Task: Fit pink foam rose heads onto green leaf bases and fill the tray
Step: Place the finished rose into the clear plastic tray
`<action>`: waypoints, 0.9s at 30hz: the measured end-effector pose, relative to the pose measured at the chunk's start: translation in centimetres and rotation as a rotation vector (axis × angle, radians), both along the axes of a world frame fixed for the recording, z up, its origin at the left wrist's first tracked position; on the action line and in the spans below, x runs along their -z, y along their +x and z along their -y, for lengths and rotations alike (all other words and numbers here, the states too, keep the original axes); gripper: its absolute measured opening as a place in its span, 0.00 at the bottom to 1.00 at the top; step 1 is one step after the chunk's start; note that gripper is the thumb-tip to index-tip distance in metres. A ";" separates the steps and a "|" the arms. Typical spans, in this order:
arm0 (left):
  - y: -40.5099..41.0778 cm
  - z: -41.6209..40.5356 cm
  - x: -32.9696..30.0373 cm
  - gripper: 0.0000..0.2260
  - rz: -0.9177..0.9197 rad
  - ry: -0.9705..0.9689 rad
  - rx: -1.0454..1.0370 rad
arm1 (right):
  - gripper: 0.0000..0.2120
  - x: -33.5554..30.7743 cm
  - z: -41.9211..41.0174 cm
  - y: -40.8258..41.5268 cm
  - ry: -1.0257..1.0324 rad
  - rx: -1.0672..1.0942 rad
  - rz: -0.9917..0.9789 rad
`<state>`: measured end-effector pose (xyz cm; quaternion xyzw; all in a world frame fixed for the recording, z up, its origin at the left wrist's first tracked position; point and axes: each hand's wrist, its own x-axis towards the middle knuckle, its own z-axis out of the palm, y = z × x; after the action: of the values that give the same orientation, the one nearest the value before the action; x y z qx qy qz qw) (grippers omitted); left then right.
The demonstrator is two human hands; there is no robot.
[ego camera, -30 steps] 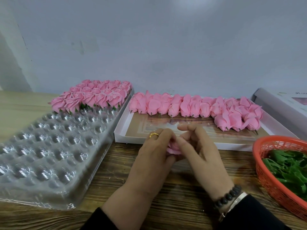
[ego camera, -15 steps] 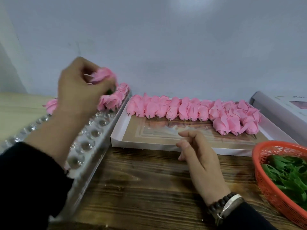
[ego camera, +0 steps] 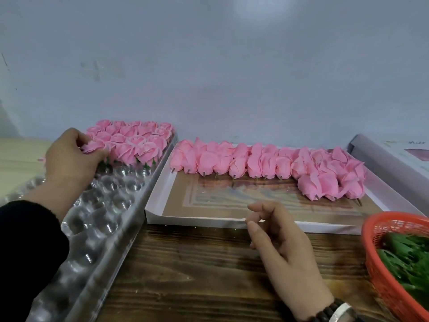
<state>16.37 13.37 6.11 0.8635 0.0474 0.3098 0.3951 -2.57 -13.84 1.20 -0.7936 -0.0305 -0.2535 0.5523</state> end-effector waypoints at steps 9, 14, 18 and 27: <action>0.6 -0.7 2.1 0.11 -0.075 0.081 -0.036 | 0.13 0.0 0.0 0.0 -0.003 -0.017 -0.054; 1.2 -0.7 2.3 0.12 -0.096 0.148 -0.028 | 0.11 0.1 0.1 0.0 -0.032 -0.016 -0.050; 1.6 -0.7 2.1 0.12 -0.152 0.209 -0.042 | 0.11 0.1 0.2 0.0 -0.055 -0.016 -0.054; 1.7 -0.5 2.5 0.11 -0.161 0.244 -0.044 | 0.11 0.2 0.2 0.0 -0.059 -0.046 -0.073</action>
<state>18.05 13.83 3.66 0.9259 0.0598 0.2515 0.2755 -2.57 -14.01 1.03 -0.8172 -0.0362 -0.2107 0.5353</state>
